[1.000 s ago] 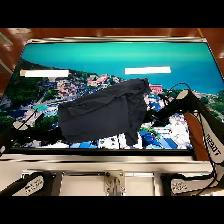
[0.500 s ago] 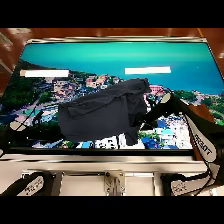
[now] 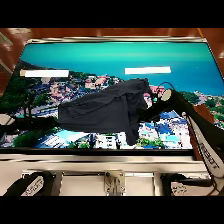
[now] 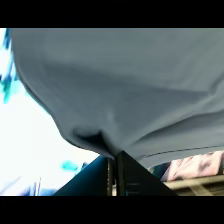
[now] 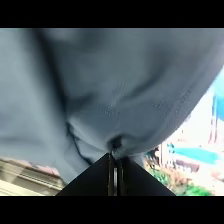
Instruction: Fold the shirts.
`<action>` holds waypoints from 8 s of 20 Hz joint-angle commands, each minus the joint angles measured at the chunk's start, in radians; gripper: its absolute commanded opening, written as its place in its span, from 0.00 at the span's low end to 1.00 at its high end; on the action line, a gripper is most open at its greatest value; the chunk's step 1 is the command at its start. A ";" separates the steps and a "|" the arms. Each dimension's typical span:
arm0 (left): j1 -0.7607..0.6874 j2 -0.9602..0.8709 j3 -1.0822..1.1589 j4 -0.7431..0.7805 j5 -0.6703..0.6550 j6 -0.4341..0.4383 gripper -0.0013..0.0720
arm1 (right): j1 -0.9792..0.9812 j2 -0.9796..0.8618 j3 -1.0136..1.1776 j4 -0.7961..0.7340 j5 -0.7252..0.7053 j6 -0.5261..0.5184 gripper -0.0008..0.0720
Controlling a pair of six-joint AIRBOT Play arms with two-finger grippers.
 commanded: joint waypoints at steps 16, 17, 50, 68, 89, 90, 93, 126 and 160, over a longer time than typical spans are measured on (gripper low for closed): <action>0.001 0.291 1.383 0.220 -0.117 -0.152 0.08 | 0.000 0.883 0.812 -0.585 -0.248 0.104 0.08; 0.001 0.302 1.383 0.241 -0.175 -0.157 0.08 | 0.000 0.900 0.812 -0.585 -0.212 0.104 0.08; -0.023 -0.422 0.507 0.145 0.219 -0.040 0.08 | 0.000 -0.152 0.432 -0.464 -0.528 0.180 0.09; -0.009 -0.530 0.459 0.352 -0.223 -0.225 0.08 | 0.000 -0.183 0.335 -0.443 0.107 0.150 0.09; 0.433 -0.222 -0.067 0.291 -0.426 0.021 0.80 | -0.552 0.134 0.048 -0.204 0.357 -0.158 0.71; 0.436 -0.225 -0.088 0.258 -0.401 0.044 0.80 | -0.573 0.134 0.031 -0.195 0.354 -0.170 0.71; 0.433 -0.225 -0.134 0.150 -0.311 0.058 0.80 | -0.584 0.134 0.007 -0.184 0.314 -0.179 0.71; 0.360 -0.273 -0.215 0.137 -0.111 0.029 0.67 | -0.583 0.134 0.006 -0.163 0.262 -0.184 0.71; 0.304 -0.142 0.058 -0.020 -0.166 0.119 0.08 | -0.160 0.245 -0.138 0.129 -0.066 -0.076 0.08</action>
